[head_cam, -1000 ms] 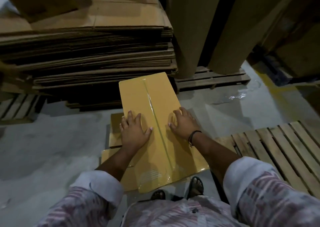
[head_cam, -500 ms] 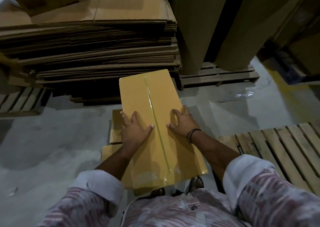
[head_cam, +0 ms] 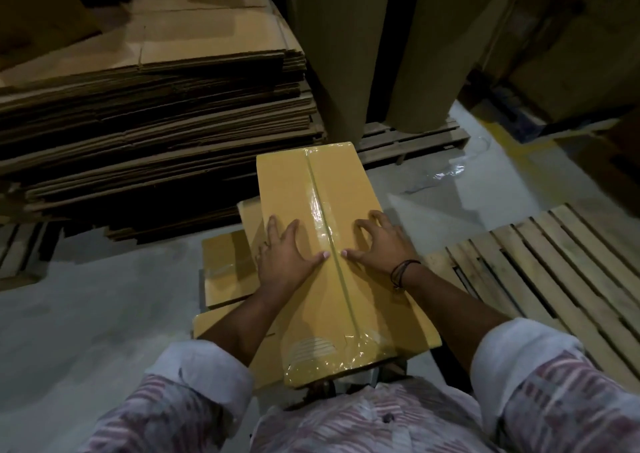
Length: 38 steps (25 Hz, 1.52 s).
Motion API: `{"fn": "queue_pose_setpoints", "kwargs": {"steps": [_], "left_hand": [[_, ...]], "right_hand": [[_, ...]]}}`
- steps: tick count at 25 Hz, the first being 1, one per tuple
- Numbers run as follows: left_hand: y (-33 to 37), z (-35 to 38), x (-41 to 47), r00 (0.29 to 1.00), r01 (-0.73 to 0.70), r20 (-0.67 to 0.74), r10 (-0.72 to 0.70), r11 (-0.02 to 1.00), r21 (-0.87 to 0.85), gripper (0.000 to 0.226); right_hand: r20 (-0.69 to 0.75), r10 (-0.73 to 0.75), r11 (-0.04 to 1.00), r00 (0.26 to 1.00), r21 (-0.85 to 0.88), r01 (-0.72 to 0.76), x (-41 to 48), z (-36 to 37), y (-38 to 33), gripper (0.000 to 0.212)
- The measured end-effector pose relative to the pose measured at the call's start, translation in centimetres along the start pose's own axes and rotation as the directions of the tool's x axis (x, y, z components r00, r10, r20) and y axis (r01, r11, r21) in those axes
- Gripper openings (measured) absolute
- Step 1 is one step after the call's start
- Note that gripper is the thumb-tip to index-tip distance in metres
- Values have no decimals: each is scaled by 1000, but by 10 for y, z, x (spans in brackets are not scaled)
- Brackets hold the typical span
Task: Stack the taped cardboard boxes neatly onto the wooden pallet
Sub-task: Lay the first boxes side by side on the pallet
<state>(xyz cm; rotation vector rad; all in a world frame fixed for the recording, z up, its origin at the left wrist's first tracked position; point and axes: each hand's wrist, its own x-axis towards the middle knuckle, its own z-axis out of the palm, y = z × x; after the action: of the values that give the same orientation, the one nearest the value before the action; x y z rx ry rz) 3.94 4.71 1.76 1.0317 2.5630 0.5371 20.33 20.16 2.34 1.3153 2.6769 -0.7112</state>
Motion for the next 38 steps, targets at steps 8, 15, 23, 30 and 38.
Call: {"fn": "queue_pose_setpoints", "kwargs": {"steps": [8,15,23,30,38], "left_hand": [[74,30,-25,931,-339,151,331,941,24,99],[158,83,-91,746,-615,308,591,788,-22,103],[231,154,-225,602,-724,439,667,688,-53,107],[265,214,-366,619,-677,470,629,731,-85,107],[308,247,-440,661,-623,482,575,779,-74,106]], "right_hand": [[-204,288,958,936,51,-283,-93,-19,66,84],[-299,556,828,775,126,-546,-219,-25,140,83],[-269,715,694,645,164,-701,-373,-8,229,87],[-246,683,719,688,61,-692,-502,0,311,85],[-251,625,769,739,36,-639,-562,-1,386,81]]}}
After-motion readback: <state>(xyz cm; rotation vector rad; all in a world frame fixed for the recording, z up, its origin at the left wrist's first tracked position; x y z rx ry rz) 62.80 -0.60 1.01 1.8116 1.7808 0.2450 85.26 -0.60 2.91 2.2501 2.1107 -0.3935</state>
